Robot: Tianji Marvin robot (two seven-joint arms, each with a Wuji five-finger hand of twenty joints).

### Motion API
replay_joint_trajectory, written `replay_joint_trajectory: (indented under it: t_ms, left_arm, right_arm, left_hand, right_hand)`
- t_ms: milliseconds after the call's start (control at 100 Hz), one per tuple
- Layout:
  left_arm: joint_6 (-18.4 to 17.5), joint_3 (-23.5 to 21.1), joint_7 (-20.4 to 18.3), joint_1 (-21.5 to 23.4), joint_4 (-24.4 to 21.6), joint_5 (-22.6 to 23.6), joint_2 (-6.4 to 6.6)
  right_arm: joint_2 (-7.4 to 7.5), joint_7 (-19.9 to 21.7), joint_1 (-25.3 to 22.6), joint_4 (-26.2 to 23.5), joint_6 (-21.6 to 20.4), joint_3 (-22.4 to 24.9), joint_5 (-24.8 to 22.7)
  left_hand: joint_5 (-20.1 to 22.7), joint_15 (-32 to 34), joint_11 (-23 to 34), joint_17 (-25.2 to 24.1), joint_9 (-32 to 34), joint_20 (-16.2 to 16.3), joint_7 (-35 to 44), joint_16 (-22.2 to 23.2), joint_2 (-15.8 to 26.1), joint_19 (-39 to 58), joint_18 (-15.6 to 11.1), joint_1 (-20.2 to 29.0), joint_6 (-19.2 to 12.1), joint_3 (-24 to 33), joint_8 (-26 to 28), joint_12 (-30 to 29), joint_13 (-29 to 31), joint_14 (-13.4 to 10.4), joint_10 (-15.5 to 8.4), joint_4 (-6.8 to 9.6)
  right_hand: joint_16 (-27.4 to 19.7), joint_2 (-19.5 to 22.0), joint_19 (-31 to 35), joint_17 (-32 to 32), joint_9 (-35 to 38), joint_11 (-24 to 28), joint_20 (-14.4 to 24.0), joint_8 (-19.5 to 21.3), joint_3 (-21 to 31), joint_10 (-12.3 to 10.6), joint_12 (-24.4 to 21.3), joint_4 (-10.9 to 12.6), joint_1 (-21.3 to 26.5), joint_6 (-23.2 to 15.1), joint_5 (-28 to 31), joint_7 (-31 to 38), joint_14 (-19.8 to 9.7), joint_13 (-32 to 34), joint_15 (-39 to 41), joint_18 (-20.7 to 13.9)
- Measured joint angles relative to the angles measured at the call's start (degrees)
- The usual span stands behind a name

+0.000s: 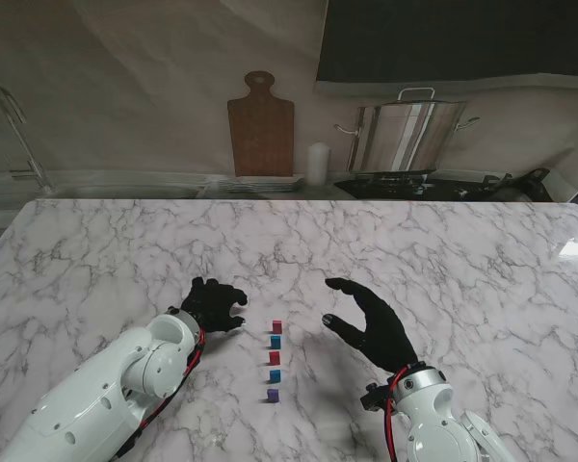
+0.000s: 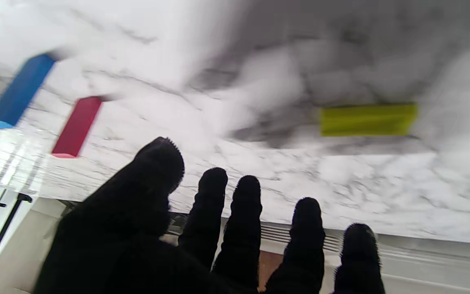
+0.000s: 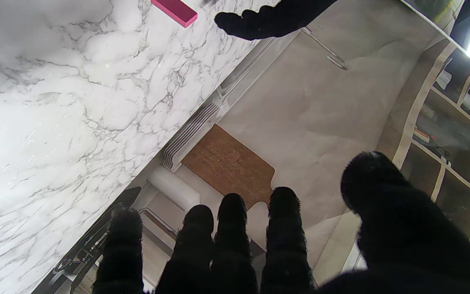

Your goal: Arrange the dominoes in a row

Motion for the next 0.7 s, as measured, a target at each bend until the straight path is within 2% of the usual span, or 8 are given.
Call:
replay_joint_trajectory:
  t_ms: [100,220,450,570,700]
  left_arm:
    - [-0.39,-2.45,0.48,1.04,0.00,1.59,0.21]
    - [-1.27,-5.00,0.50,2.01,0.16,6.20,0.63]
    - [-1.88,-7.20,0.26,2.32,1.63,9.09,1.58]
    - [-2.30,-6.98,0.48,1.78,3.33,9.65,1.94]
    - [-3.35,-5.90,1.60,0.73,5.60,10.77,2.28]
  right_arm:
    - [0.00,0.03,0.00,-0.01,0.00,0.00,0.01]
    - [0.00,0.07,0.00,-0.02,0.00,-0.02,0.03]
    - [0.00,0.07,0.01,-0.03,0.07,-0.02,0.07]
    - [0.00,0.08,0.01,-0.03,0.07,0.00,0.07]
    - [0.00,0.12,0.01,-0.05,0.10,0.03,0.06]
  left_hand:
    - [-0.53,-0.62,-0.08,0.00,-0.63,0.00,-0.73,-0.56,1.36,-0.35,-0.03,-0.20,-0.55,-2.60,-0.11,-0.03,0.00,0.06,0.15,0.45]
    - [-0.53,-0.66,-0.08,0.00,-0.64,0.01,-0.74,-0.58,1.39,-0.44,-0.03,-0.20,-1.46,-3.34,-0.11,-0.04,0.00,0.56,0.24,0.60]
    - [-0.53,-0.68,-0.22,-0.01,-1.76,0.01,-0.74,-1.08,1.40,-0.44,-0.04,0.19,-4.28,-3.40,-0.12,-0.06,0.00,0.58,0.25,0.61]
    - [-1.74,-0.92,-0.67,-0.01,-3.21,-0.01,-1.08,-1.11,1.24,-0.44,-0.06,0.21,-5.96,0.59,-0.84,-0.22,0.00,0.58,0.25,0.62]
    - [-2.33,-0.92,-1.07,0.03,-5.08,-0.91,-1.74,-1.13,-0.91,-0.44,-0.08,0.19,-7.19,3.50,-1.44,-0.68,0.00,0.58,0.25,0.62]
  right_hand:
    - [0.00,0.00,0.00,0.00,0.00,0.00,0.00,0.00,0.00,0.00,0.00,0.00,0.00,0.00,0.00,0.00,0.00,0.00,0.00,0.00]
    - [0.00,0.00,0.00,0.00,0.00,0.00,0.00,0.00,0.00,0.00,0.00,0.00,0.00,0.00,0.00,0.00,0.00,0.00,0.00,0.00]
    - [0.00,0.00,0.00,0.00,0.00,0.00,0.00,0.00,0.00,0.00,0.00,0.00,0.00,0.00,0.00,0.00,0.00,0.00,0.00,0.00]
    - [0.00,0.00,0.00,0.00,0.00,0.00,0.00,0.00,0.00,0.00,0.00,0.00,0.00,0.00,0.00,0.00,0.00,0.00,0.00,0.00]
    - [0.00,0.00,0.00,0.00,0.00,0.00,0.00,0.00,0.00,0.00,0.00,0.00,0.00,0.00,0.00,0.00,0.00,0.00,0.00,0.00]
